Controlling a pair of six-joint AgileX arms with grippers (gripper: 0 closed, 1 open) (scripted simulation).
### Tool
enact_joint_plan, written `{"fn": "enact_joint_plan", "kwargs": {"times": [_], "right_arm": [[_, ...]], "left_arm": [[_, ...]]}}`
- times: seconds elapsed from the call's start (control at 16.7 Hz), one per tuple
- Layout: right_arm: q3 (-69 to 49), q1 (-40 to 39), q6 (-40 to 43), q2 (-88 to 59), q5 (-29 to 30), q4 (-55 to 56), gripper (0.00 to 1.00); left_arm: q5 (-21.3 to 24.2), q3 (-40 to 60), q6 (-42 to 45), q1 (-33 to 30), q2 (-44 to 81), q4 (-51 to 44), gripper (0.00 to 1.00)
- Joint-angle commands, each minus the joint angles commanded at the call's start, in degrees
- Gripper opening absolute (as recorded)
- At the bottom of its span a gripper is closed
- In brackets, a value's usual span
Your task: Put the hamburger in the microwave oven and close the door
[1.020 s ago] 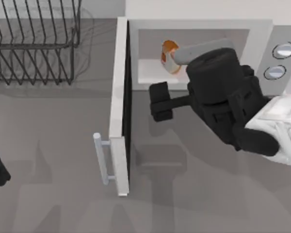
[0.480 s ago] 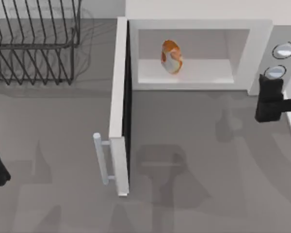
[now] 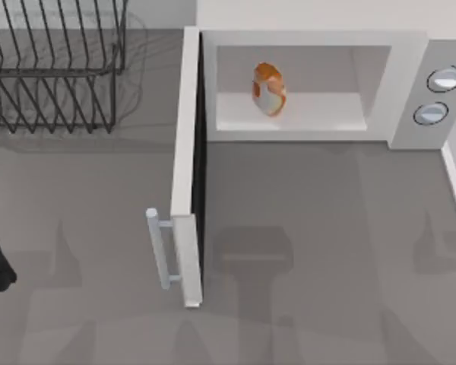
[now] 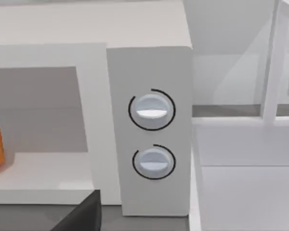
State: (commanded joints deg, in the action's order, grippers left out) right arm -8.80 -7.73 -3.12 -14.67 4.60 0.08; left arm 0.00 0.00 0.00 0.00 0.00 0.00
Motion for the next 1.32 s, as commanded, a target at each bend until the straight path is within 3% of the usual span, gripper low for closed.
{"fn": "enact_joint_plan", "kwargs": {"times": [0.3, 0.66, 1.32], "right_arm": [[8.0, 7.1, 2.8, 13.5, -4.2, -0.1, 1.0], [8.8, 7.7, 3.1, 14.7, -4.6, -0.1, 1.0], [8.8, 7.7, 3.1, 14.7, -4.6, -0.1, 1.0]], "left_arm": [[0.0, 0.0, 0.0, 0.0, 0.0, 0.0, 1.0], [0.0, 0.0, 0.0, 0.0, 0.0, 0.0, 1.0], [0.0, 0.0, 0.0, 0.0, 0.0, 0.0, 0.17]]}}
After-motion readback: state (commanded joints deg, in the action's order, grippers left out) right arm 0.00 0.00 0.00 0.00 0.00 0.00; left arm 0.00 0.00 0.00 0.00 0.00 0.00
